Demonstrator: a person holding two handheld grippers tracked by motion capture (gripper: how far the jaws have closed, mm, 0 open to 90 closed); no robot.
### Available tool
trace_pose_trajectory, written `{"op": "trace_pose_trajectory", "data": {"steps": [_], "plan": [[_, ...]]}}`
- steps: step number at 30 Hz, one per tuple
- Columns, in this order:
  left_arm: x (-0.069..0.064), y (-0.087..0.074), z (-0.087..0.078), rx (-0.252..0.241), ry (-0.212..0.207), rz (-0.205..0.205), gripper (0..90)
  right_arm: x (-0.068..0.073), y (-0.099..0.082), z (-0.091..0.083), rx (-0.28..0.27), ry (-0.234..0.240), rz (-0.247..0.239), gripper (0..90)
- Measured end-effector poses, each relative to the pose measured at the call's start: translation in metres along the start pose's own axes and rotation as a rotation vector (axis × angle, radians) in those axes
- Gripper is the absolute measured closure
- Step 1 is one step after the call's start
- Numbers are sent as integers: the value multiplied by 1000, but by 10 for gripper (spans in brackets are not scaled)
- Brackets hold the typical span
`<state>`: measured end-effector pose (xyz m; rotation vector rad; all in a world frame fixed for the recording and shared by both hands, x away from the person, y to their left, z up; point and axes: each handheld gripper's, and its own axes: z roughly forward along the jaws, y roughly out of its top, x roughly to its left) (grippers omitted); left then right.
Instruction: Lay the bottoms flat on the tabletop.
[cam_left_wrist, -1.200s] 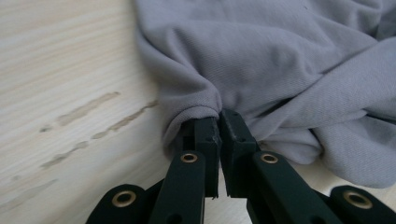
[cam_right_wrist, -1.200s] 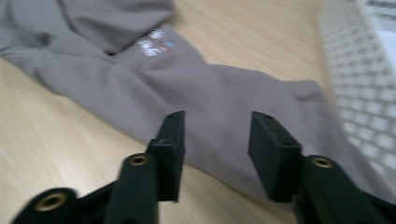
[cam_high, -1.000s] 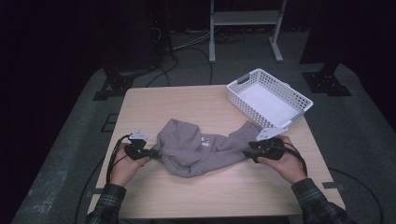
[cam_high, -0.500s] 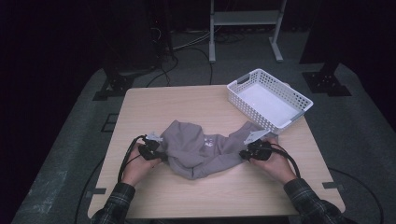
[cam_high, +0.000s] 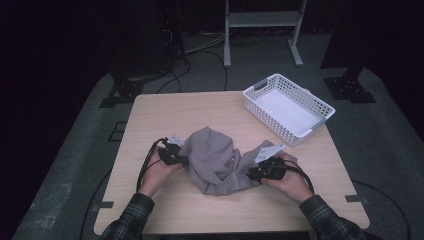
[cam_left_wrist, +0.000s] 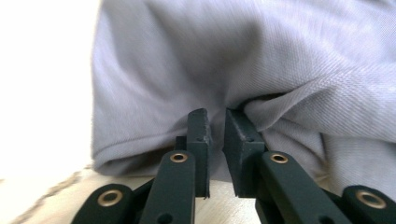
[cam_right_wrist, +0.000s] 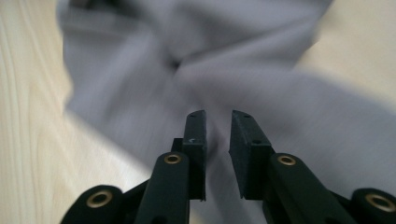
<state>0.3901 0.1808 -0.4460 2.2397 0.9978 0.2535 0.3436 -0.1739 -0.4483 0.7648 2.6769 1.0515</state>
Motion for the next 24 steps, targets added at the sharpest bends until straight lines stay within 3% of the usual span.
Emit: {"op": "trace_pose_trajectory", "data": {"steps": [4, 10, 18, 24], "plan": [[3, 6, -20, -66, 8, -9, 758, -18, 16, -5, -72, -40, 41, 681], [-3, 19, -32, -141, 8, 12, 672, -39, 31, 14, -85, -48, 94, 586], [-24, 47, -15, -173, -47, 69, 528, -51, 36, 34, -88, 14, 156, 487], [-37, 59, 17, -114, -89, 104, 475, -51, 34, 48, -60, 22, 159, 463]]}}
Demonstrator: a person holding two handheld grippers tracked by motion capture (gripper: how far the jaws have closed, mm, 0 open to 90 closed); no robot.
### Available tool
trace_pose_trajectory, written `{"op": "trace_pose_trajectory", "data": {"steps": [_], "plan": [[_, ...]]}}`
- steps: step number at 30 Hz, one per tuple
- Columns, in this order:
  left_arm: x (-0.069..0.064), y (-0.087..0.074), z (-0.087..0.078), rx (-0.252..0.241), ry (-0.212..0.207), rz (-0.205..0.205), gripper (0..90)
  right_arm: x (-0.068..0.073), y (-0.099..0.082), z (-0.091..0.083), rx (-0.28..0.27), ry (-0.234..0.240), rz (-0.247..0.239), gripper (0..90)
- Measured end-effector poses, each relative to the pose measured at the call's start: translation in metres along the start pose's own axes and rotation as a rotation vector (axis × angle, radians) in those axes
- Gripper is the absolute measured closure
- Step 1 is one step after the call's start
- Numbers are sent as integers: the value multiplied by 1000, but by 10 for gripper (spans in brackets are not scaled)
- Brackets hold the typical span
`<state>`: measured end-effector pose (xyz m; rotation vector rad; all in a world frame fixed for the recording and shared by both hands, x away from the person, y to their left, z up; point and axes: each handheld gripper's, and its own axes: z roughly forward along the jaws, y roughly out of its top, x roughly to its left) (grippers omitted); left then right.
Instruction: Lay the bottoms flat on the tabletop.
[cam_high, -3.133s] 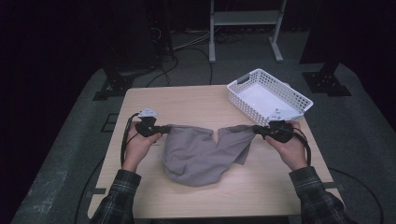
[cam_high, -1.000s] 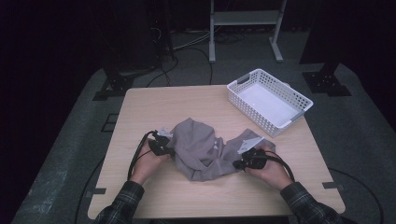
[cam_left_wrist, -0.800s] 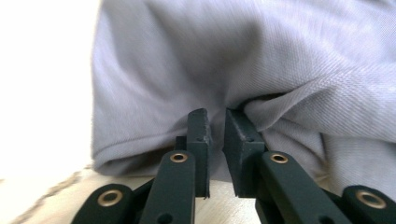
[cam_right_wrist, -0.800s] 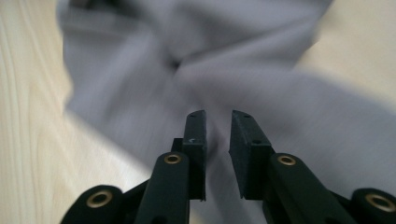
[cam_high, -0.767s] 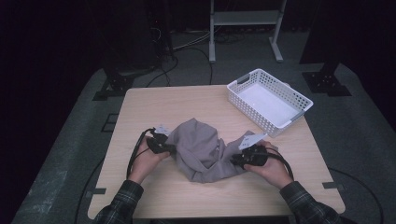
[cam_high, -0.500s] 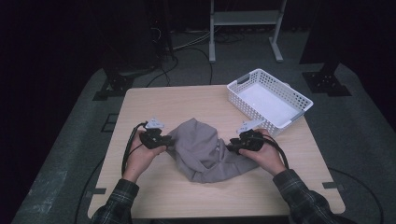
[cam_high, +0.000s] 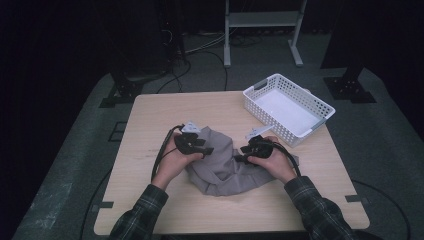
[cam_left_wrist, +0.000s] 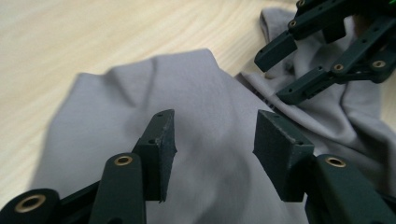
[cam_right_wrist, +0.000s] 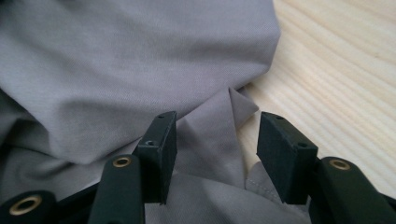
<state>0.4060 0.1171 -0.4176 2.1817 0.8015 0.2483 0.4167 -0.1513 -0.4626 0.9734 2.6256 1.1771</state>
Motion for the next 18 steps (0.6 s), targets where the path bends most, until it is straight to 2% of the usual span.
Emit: {"op": "trace_pose_trajectory", "data": {"steps": [3, 5, 6, 9, 10, 12, 15, 18], "plan": [[0, -2, 15, 51, 1, 8, 507, 2, -1, 5, 19, 4, -6, 465], [0, -4, 21, 81, 19, 22, 594, 3, -2, 9, 27, 1, -11, 504], [1, -5, 23, 90, 22, 18, 649, 4, -3, 10, 33, -2, -16, 537], [3, -7, 22, 95, 28, 2, 826, 8, -4, 12, 28, -15, -37, 709], [4, -8, 21, 94, 24, -8, 850, 9, -3, 12, 33, -22, -39, 787], [5, -8, 19, 84, 22, -23, 865, 11, -4, 11, 31, -27, -48, 852], [6, -7, 13, 36, 30, -22, 867, 12, -3, 8, 40, -74, -69, 866], [9, -5, 4, -5, 39, -34, 865, 8, -3, -1, 26, -122, -62, 869]]}}
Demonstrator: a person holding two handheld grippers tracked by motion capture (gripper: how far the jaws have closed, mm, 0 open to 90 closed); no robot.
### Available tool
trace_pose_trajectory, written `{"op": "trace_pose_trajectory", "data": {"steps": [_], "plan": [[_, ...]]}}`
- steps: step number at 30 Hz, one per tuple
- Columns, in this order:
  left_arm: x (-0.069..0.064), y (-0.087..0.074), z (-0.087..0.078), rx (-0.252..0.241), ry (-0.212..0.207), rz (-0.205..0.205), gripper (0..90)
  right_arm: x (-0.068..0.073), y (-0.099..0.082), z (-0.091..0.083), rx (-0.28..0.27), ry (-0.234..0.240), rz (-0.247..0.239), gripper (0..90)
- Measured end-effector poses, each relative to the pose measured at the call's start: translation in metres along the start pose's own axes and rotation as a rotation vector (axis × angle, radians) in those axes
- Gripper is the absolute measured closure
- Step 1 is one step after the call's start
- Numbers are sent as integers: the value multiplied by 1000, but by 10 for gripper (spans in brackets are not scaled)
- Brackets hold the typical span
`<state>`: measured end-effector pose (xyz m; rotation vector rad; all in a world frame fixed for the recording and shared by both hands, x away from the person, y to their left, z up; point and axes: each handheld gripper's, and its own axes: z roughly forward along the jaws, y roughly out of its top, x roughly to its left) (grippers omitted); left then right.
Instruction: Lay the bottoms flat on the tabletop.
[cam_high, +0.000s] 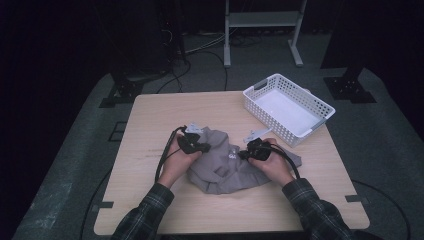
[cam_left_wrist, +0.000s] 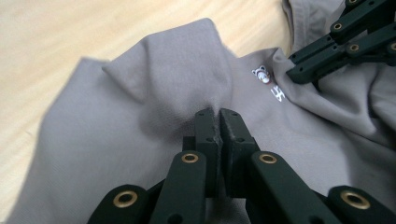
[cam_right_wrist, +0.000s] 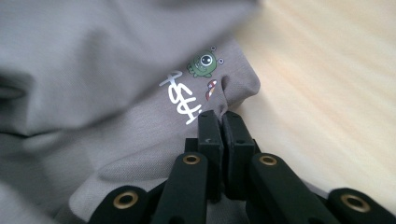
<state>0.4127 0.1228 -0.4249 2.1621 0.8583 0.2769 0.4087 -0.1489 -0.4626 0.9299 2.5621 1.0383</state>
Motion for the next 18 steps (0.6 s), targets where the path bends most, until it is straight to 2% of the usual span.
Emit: {"op": "trace_pose_trajectory", "data": {"steps": [2, 4, 10, 12, 13, 18], "plan": [[5, 0, -7, -14, 20, -7, 866, -7, -1, -9, -14, -48, 9, 870], [10, -1, -12, -29, 31, -29, 866, -13, -3, -16, -26, -69, 21, 870], [19, -5, -27, -56, 53, -50, 866, -33, -9, -42, -79, -146, 77, 870], [22, -7, -33, -67, 67, -59, 866, -37, -11, -48, -83, -174, 78, 871], [25, -8, -36, -74, 72, -66, 867, -40, -13, -52, -80, -203, 81, 871], [36, -14, -49, -94, 106, -101, 867, -51, -22, -69, -84, -280, 121, 872]]}}
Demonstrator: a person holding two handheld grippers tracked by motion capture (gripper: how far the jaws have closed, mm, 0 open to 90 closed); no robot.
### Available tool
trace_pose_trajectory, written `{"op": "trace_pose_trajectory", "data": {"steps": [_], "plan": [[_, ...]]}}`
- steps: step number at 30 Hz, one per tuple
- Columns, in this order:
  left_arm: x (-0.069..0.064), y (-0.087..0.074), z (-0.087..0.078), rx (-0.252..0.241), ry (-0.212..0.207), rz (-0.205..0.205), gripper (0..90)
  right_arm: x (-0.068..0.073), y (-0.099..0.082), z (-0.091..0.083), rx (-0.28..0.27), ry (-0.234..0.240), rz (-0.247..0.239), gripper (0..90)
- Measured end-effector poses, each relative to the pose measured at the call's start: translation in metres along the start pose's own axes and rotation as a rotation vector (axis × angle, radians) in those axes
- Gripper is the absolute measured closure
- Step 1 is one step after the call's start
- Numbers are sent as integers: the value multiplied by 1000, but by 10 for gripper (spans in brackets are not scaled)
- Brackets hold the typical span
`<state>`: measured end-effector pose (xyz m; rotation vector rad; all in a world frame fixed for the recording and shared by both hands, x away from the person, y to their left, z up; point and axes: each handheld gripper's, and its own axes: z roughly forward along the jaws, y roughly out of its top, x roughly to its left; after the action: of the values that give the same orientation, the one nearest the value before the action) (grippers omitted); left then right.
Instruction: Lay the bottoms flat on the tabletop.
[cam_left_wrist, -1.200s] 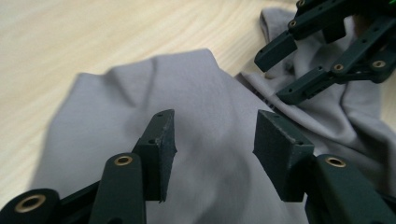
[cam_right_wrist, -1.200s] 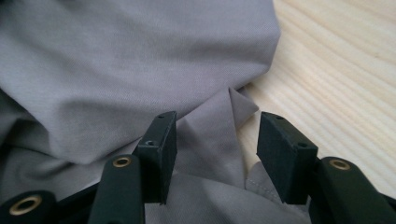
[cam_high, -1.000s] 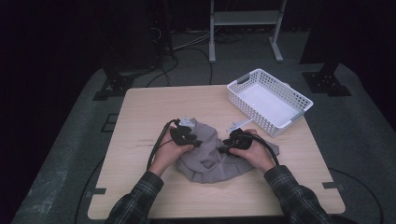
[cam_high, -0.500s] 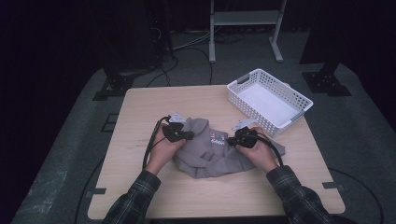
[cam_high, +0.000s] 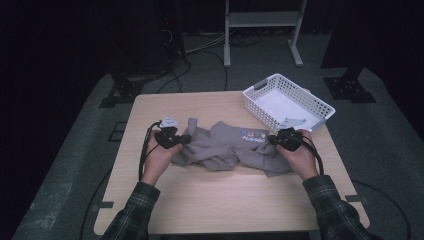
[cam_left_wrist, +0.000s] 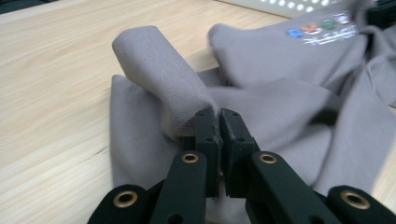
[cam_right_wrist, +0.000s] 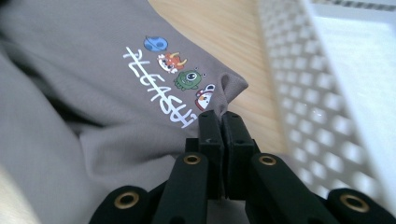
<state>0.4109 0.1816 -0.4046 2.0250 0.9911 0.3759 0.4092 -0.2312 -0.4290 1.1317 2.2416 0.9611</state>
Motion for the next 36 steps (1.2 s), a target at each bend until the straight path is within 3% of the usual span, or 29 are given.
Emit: {"op": "trace_pose_trajectory", "data": {"steps": [6, 11, 14, 24, 36], "plan": [[15, -8, -16, -13, 58, -31, 868, -14, -8, -15, -1, -53, 37, 872], [19, -20, -25, -2, 46, -50, 865, -14, -13, -24, -1, -35, 38, 872], [14, -27, -25, 3, 25, -59, 863, -10, -15, -27, 4, -13, 29, 871], [-7, -53, -30, 94, -34, -59, 854, 1, -31, -31, 62, 53, 4, 864], [-35, -80, -16, 230, -91, -10, 837, 19, -56, -25, 185, 134, -38, 860]]}}
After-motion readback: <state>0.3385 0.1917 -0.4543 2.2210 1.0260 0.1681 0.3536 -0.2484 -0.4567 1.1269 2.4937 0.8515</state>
